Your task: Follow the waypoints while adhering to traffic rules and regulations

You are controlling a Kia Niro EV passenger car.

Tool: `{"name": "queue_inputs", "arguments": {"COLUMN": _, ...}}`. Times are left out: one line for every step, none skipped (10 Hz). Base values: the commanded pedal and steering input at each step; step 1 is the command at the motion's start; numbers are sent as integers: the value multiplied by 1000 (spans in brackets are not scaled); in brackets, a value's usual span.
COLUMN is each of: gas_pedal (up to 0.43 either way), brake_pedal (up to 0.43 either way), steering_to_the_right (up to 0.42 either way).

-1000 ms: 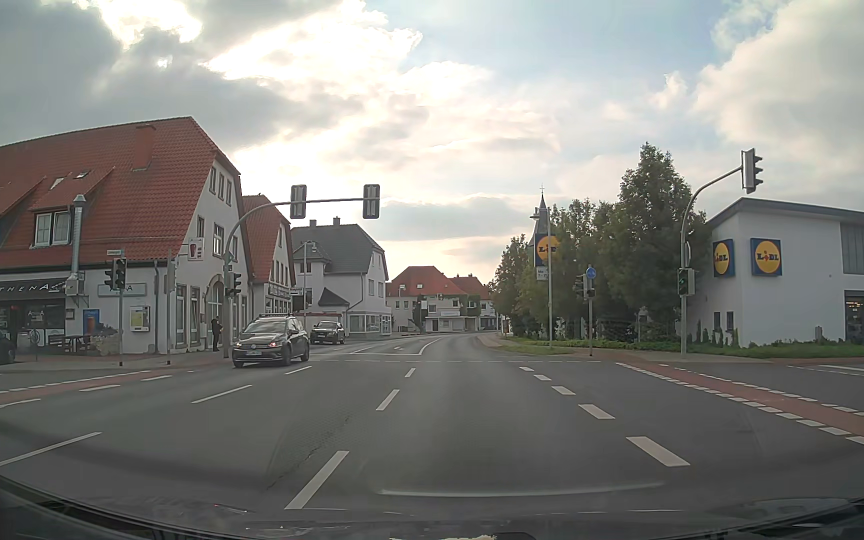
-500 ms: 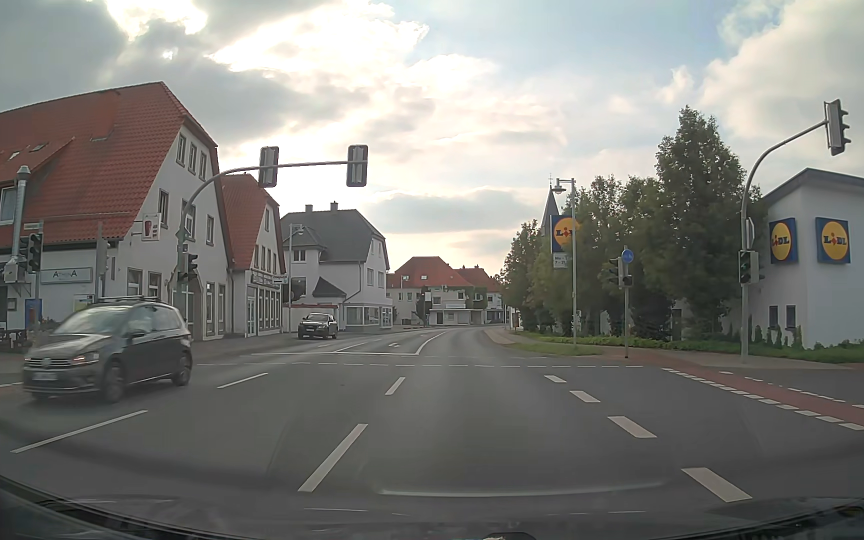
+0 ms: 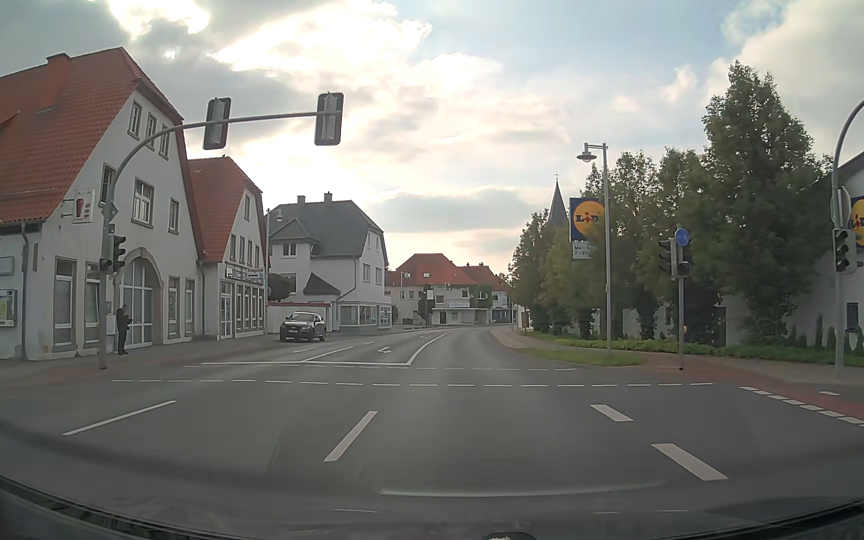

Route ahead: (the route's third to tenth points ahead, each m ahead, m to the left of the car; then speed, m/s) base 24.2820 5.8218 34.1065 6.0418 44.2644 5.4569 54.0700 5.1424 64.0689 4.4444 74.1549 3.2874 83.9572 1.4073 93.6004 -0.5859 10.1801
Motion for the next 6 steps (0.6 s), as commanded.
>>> {"name": "queue_inputs", "arguments": {"gas_pedal": 197, "brake_pedal": 0, "steering_to_the_right": -6}}
{"name": "queue_inputs", "arguments": {"gas_pedal": 197, "brake_pedal": 0, "steering_to_the_right": -6}}
{"name": "queue_inputs", "arguments": {"gas_pedal": 197, "brake_pedal": 0, "steering_to_the_right": -6}}
{"name": "queue_inputs", "arguments": {"gas_pedal": 197, "brake_pedal": 0, "steering_to_the_right": -6}}
{"name": "queue_inputs", "arguments": {"gas_pedal": 197, "brake_pedal": 0, "steering_to_the_right": -6}}
{"name": "queue_inputs", "arguments": {"gas_pedal": 197, "brake_pedal": 0, "steering_to_the_right": -6}}
